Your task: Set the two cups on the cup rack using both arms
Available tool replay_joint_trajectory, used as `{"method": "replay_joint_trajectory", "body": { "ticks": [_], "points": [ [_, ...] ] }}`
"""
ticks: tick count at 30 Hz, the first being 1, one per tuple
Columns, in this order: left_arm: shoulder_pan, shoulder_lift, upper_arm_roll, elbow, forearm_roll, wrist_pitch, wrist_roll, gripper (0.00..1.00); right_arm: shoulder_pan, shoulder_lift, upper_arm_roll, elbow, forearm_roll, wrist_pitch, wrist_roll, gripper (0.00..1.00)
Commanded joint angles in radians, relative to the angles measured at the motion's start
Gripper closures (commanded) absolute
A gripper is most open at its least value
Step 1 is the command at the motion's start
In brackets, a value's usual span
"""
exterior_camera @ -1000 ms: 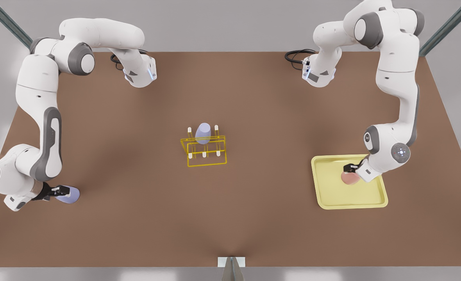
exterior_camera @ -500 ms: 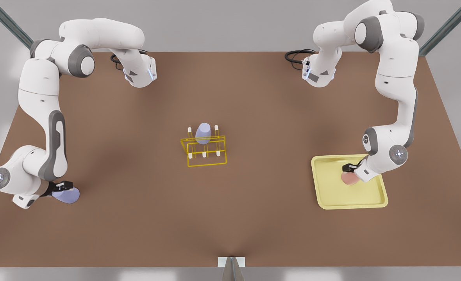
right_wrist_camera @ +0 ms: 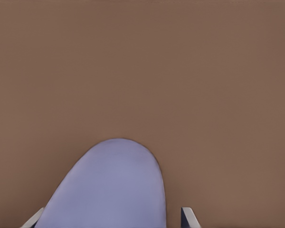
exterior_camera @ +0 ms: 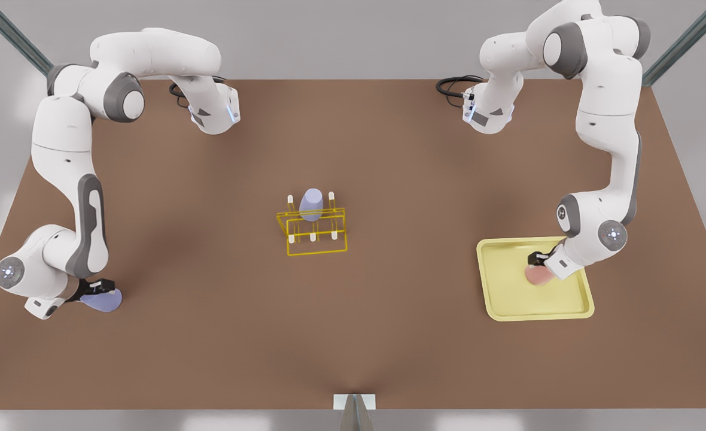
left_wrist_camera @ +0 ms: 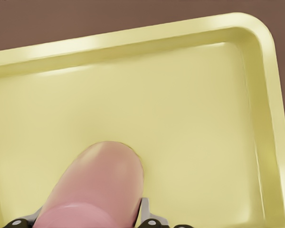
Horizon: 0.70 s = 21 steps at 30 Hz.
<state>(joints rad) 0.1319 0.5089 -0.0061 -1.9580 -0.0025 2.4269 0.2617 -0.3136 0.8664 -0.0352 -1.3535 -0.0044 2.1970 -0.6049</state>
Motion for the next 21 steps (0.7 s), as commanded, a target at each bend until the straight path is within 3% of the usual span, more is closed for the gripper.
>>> {"method": "replay_joint_trajectory", "body": {
  "ticks": [1, 7, 10, 13, 16, 18, 21],
  "points": [
    [0.0, -0.001, 0.0, 0.001, -0.004, -0.002, 0.017, 0.21, -0.001, -0.003, 0.0, 0.001, 0.001, 0.018, 0.005, 0.0],
    [-0.074, -0.092, -0.002, 0.001, -0.007, -0.081, -0.12, 0.21, -0.001, -0.012, 0.001, -0.026, 0.003, 0.007, 0.008, 0.0],
    [-0.184, -0.107, -0.003, 0.011, -0.005, -0.137, -0.314, 0.2, 0.001, -0.014, 0.001, -0.032, 0.003, 0.006, 0.008, 0.0],
    [-0.325, -0.092, -0.011, 0.226, -0.004, -0.407, -0.571, 0.2, 0.004, -0.018, 0.003, -0.032, 0.003, 0.004, 0.007, 0.0],
    [-0.489, -0.015, -0.011, 0.391, -0.008, -0.466, -0.843, 0.2, 0.004, -0.02, 0.003, -0.032, 0.001, 0.004, 0.007, 0.0],
    [-0.584, 0.098, -0.011, 0.599, -0.056, -0.566, -1.021, 0.2, 0.005, -0.02, 0.003, -0.032, 0.001, 0.0, 0.007, 0.0],
    [-0.603, 0.157, -0.025, 0.712, -0.119, -0.589, -1.105, 0.2, 0.005, -0.02, 0.005, -0.032, 0.003, 0.0, 0.008, 0.0]
  ]
}}
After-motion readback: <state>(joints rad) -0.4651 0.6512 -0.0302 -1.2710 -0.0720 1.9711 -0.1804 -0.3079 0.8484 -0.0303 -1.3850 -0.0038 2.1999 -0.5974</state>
